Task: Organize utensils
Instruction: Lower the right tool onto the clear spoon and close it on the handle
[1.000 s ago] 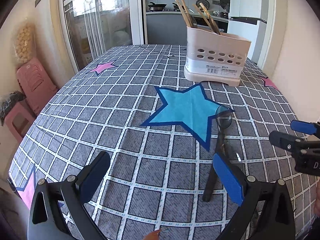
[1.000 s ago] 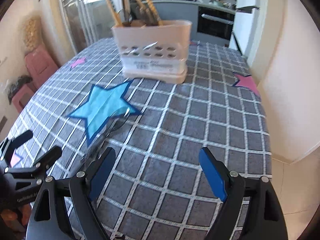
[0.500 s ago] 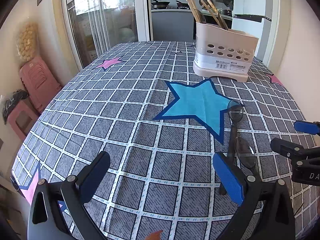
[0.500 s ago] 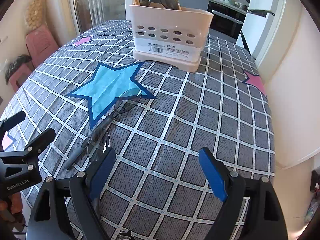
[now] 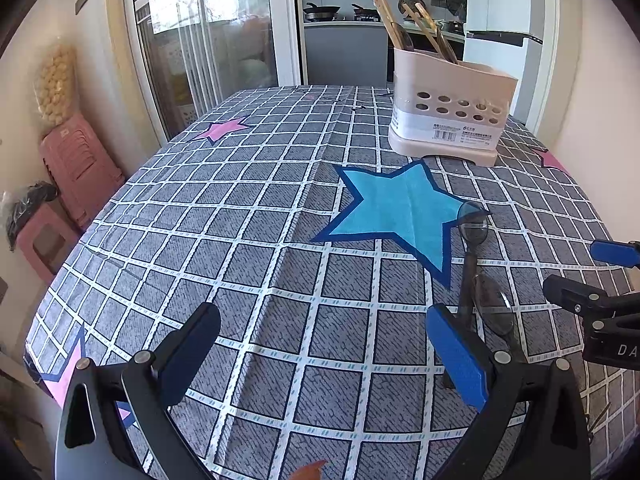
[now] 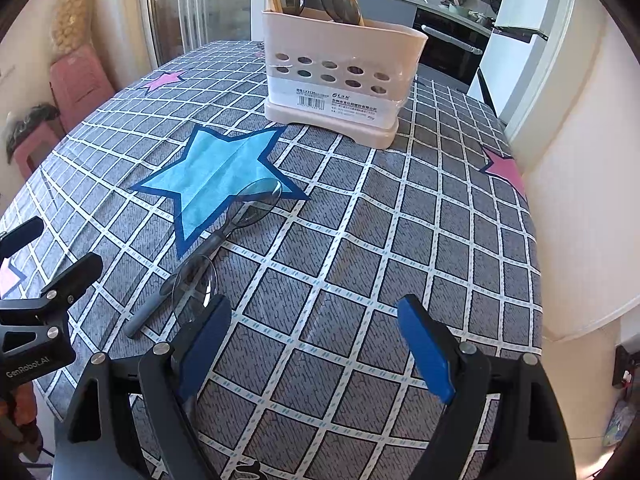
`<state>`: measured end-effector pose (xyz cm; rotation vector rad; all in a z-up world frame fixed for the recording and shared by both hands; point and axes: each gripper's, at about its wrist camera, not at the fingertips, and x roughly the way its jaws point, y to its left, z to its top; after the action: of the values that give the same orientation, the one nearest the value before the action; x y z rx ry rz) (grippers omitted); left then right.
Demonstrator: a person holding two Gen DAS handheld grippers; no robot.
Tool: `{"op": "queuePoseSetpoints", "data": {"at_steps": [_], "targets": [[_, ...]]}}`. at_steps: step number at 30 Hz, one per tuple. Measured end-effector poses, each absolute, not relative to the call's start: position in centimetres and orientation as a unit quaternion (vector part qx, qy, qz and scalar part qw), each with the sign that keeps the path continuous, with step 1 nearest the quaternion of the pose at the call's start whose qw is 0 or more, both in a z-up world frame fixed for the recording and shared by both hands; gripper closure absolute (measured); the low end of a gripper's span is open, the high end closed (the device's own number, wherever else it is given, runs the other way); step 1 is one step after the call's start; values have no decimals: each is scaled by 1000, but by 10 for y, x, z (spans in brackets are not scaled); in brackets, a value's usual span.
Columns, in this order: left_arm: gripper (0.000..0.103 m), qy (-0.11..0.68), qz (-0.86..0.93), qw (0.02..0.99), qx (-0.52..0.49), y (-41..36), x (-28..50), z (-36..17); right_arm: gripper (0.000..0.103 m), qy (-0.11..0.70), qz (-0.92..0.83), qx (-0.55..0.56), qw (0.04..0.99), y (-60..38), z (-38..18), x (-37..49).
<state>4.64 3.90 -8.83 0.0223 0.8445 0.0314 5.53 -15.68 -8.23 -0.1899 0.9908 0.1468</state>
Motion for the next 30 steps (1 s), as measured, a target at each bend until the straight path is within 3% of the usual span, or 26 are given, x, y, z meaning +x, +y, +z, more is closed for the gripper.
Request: {"op": "queuePoseSetpoints", "data": {"at_steps": [30], "targets": [[0, 441, 19, 897, -1, 60, 58, -98, 17, 565, 116, -73, 814, -132, -111, 65]]}}
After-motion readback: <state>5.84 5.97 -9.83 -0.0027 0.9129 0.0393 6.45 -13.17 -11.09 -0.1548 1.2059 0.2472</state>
